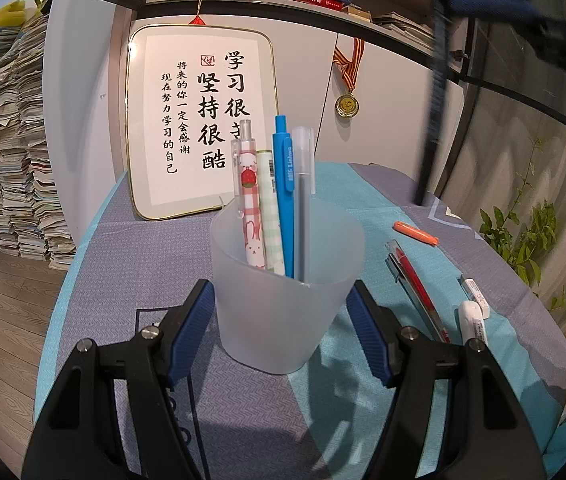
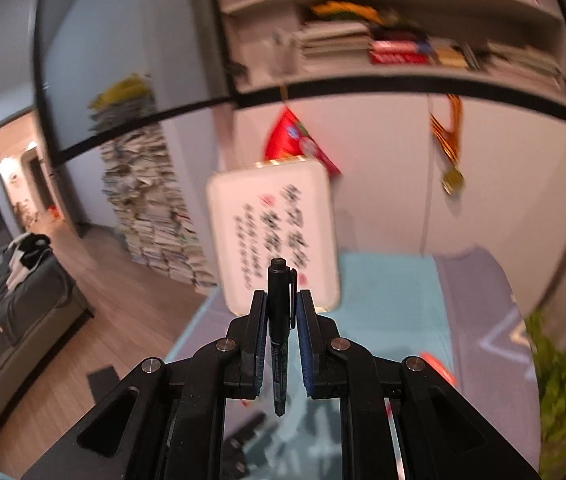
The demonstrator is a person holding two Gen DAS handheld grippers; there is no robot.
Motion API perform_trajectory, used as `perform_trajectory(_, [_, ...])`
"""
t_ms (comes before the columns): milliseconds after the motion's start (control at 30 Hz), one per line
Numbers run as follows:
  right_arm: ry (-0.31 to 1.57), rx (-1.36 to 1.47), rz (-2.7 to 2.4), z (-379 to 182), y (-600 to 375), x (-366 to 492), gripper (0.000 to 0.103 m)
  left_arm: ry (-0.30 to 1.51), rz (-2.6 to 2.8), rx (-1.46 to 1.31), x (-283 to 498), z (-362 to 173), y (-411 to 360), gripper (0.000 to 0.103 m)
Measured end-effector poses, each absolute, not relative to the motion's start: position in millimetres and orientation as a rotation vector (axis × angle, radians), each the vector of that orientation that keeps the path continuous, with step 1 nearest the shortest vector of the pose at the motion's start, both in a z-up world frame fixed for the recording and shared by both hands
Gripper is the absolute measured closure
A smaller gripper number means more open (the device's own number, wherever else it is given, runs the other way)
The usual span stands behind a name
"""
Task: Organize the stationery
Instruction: 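Lift the black marker and lower it into the frosted cup with the right gripper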
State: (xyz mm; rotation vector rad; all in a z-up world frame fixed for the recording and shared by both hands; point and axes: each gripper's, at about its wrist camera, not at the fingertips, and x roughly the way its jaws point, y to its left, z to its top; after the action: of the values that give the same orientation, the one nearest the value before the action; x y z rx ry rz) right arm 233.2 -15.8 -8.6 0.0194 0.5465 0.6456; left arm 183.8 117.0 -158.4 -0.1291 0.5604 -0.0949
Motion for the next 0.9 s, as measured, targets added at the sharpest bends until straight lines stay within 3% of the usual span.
perform_trajectory(900, [0.686, -0.022, 0.687, -58, 13, 249, 0.088, 0.560, -0.095, -0.129, 184, -158, 117, 0.036])
